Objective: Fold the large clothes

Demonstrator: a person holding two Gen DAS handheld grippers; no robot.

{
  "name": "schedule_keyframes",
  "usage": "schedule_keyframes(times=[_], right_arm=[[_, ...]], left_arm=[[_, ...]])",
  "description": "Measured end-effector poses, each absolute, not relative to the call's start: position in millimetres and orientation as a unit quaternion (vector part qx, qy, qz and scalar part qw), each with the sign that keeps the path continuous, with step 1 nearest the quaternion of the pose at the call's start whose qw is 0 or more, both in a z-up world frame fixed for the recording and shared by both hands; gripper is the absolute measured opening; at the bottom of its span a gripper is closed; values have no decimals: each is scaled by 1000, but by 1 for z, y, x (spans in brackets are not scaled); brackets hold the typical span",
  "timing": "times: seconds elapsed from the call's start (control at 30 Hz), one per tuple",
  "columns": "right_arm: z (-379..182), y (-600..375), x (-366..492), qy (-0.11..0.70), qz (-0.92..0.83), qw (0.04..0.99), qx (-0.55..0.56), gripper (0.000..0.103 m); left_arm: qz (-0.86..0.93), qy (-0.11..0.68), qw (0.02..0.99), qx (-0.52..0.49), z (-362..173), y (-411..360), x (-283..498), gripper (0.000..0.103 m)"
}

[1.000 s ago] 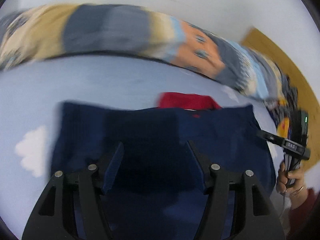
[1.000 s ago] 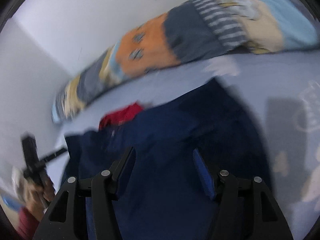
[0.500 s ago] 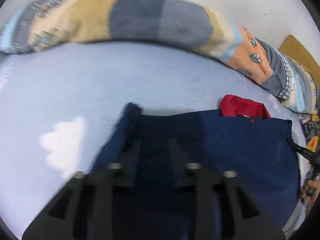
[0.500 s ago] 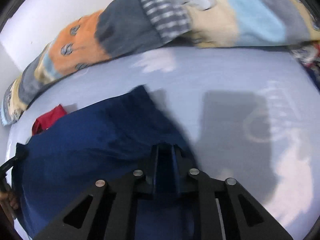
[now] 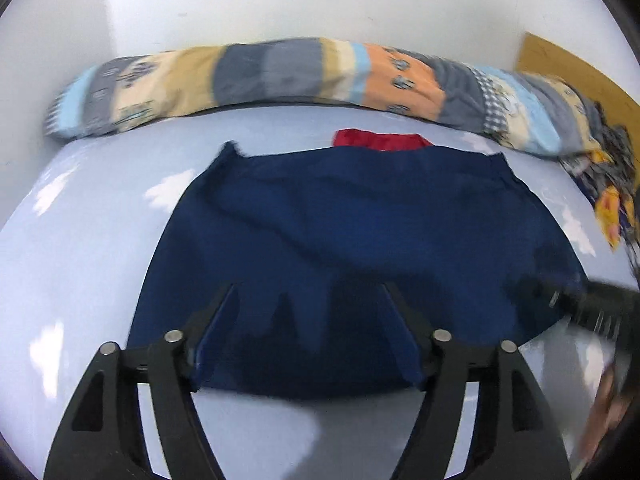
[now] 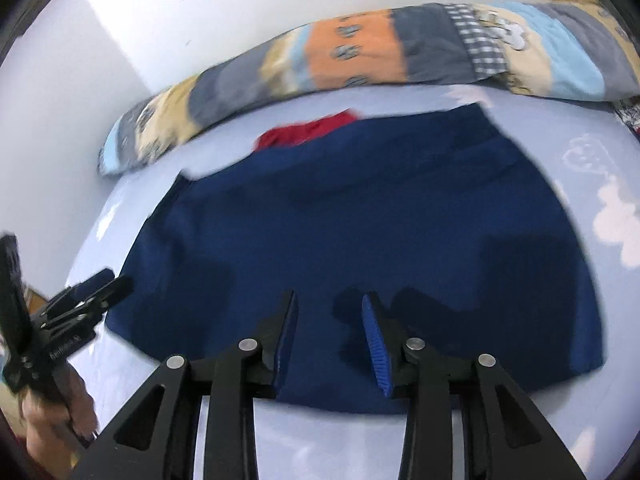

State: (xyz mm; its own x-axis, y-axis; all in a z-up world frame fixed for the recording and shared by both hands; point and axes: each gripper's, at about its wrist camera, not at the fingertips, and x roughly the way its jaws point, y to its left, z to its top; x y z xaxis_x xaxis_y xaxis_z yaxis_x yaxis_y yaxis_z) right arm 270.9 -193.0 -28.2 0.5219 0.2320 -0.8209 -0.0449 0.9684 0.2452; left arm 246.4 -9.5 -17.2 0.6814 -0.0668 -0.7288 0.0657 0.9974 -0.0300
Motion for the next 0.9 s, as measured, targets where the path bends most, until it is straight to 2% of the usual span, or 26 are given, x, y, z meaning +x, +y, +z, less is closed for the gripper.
schedule_keyframes(times=[0.13, 0.33, 0.43, 0.53, 0.63, 0.8, 0.83, 0.87, 0.9], right_arm=[[-31, -149, 249, 480, 100, 869, 65, 37], [-52, -173, 257, 488, 66, 867, 69, 37], [-52, -212, 268, 497, 39, 863, 78, 38], [-66, -270, 271, 520, 16, 843, 133, 38], [-70, -316, 266, 526, -20, 833, 172, 37], [-75, -380, 248, 533, -119, 817, 184, 38], [-77, -390, 245, 531, -115, 814, 206, 37], [-77, -402, 240, 526, -114, 809, 236, 33], [-76, -413, 234, 521, -120, 803, 263, 33]], left_arm=[[-8, 418, 908, -31, -34, -2, 246, 72], [-17, 427, 904, -13, -47, 5, 260, 72], [-4, 453, 891, -9, -68, 21, 278, 72], [-21, 470, 882, -25, -82, 39, 288, 72], [-24, 471, 882, 14, -79, 40, 290, 72], [-21, 477, 878, 23, -77, 54, 288, 72], [7, 478, 878, 34, -77, 62, 288, 75], [30, 480, 876, 37, -77, 70, 287, 84], [62, 488, 871, 20, -78, 90, 287, 85]])
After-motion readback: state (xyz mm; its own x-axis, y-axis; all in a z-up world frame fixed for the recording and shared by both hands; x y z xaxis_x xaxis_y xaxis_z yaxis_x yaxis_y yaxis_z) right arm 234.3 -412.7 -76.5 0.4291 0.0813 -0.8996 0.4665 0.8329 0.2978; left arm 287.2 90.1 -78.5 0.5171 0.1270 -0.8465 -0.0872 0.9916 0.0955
